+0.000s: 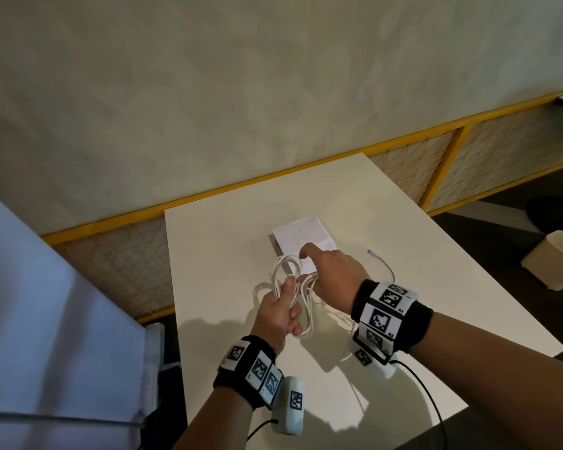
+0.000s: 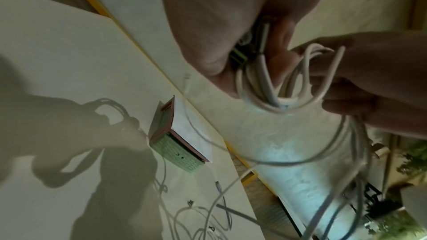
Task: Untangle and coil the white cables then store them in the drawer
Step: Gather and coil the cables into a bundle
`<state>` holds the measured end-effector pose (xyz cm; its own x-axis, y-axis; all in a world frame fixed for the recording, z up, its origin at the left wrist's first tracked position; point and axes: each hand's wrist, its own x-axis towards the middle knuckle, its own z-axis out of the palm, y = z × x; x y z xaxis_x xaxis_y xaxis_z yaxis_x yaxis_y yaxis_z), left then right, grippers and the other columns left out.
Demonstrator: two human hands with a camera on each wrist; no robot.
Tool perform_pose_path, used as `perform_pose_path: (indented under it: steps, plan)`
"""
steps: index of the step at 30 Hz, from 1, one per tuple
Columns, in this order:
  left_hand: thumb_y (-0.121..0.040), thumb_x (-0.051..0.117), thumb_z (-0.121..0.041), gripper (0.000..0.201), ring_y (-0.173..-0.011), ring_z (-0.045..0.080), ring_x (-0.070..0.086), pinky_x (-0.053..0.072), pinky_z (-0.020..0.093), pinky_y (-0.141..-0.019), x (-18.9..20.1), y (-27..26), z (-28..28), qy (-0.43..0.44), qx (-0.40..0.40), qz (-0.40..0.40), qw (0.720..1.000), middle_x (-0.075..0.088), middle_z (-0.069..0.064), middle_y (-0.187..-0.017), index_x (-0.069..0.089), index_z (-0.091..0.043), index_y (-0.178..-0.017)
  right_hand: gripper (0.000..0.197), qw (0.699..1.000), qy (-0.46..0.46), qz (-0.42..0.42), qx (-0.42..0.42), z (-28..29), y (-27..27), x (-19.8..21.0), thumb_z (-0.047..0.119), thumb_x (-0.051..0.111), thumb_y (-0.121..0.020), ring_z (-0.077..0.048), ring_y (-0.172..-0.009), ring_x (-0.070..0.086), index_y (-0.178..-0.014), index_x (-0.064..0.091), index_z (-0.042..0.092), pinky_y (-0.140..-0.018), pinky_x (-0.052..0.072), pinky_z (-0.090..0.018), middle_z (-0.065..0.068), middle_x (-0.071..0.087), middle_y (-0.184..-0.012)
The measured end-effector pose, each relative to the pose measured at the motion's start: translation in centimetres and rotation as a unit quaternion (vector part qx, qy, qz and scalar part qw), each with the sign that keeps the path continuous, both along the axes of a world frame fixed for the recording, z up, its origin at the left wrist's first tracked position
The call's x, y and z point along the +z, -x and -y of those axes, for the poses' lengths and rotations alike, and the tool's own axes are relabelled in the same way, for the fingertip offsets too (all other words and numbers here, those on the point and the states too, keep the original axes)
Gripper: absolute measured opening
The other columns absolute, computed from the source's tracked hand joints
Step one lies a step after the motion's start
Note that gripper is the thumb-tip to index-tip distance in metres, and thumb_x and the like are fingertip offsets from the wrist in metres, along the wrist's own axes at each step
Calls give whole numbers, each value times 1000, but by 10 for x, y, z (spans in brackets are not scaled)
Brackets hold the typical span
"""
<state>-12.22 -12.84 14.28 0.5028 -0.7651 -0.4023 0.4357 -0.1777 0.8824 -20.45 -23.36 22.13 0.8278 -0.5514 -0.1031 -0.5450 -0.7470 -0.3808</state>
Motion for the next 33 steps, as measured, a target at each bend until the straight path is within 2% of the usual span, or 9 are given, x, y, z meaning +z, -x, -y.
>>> perform_pose_path:
  steps: [5,8,11,15,20,24,26,30,33]
  plan:
    - [-91,39,-56,51,-35,11,27,31,21,-39,1,10,1,-17,-11,31,999,34,-1,-46,56,-12,-71,85,999,-54,3,9,5,-5,-4,5,68,-75,-28,-85,57,-144,21,22,-65,39,-29,-10,45,-119]
    - [-81,51,-61,47,-33,11,30,32,21,-40,-2,15,1,-18,-40,73,996,36,-1,-44,61,-18,-64,78,998,-50,-21,32,8,-6,-8,-6,62,-72,-33,-92,60,-139,32,17,-71,49,-37,-11,42,-123]
    - [-68,79,-38,33,-35,13,39,37,22,-42,-6,16,2,-18,-97,138,985,46,2,-46,61,-11,-71,59,997,-51,-19,56,9,-8,-6,-9,53,-76,-33,-99,59,-131,44,10,-81,51,-40,-13,50,-121]
    - [-54,89,-28,39,-41,18,38,36,26,-45,-9,14,7,-28,-131,125,983,52,16,-61,66,-4,-74,54,998,-12,-37,57,8,-9,-7,-7,46,-79,-36,-99,61,-129,45,12,-78,51,-39,-16,62,-114]
    - [-70,81,-12,29,-32,12,42,36,19,-38,-9,15,14,-95,-91,141,981,52,-1,-43,57,-17,-53,29,983,107,-119,90,6,-14,-8,-4,49,-78,-37,-80,63,-106,48,4,-57,38,-35,-16,64,-91]
    - [-78,73,-16,29,-31,10,45,43,21,-44,-9,19,13,-125,-107,146,975,49,-4,-35,56,-13,-55,59,979,120,-118,111,6,-14,-18,0,69,-68,-33,-72,63,-119,41,11,-53,45,-35,-9,59,-91]
    - [-77,72,-21,25,-33,10,46,43,21,-48,-9,20,12,-136,-126,157,970,50,-4,-37,59,-12,-58,63,972,145,-123,134,6,-13,-18,0,72,-66,-30,-72,62,-120,44,15,-51,42,-33,-6,56,-94]
    - [-68,71,-28,22,-36,13,40,33,19,-41,-9,24,10,-127,-141,139,972,47,2,-49,64,-8,-74,31,956,202,-144,158,7,-11,-9,2,47,-89,-33,-86,66,-119,50,11,-61,40,-33,-8,64,-101]
    - [-78,68,-23,17,-39,14,43,36,20,-42,-7,25,12,-117,-151,134,972,51,9,-60,60,-8,-80,31,958,193,-148,152,6,-11,-10,4,51,-88,-33,-87,66,-119,48,10,-61,40,-33,-9,65,-100]
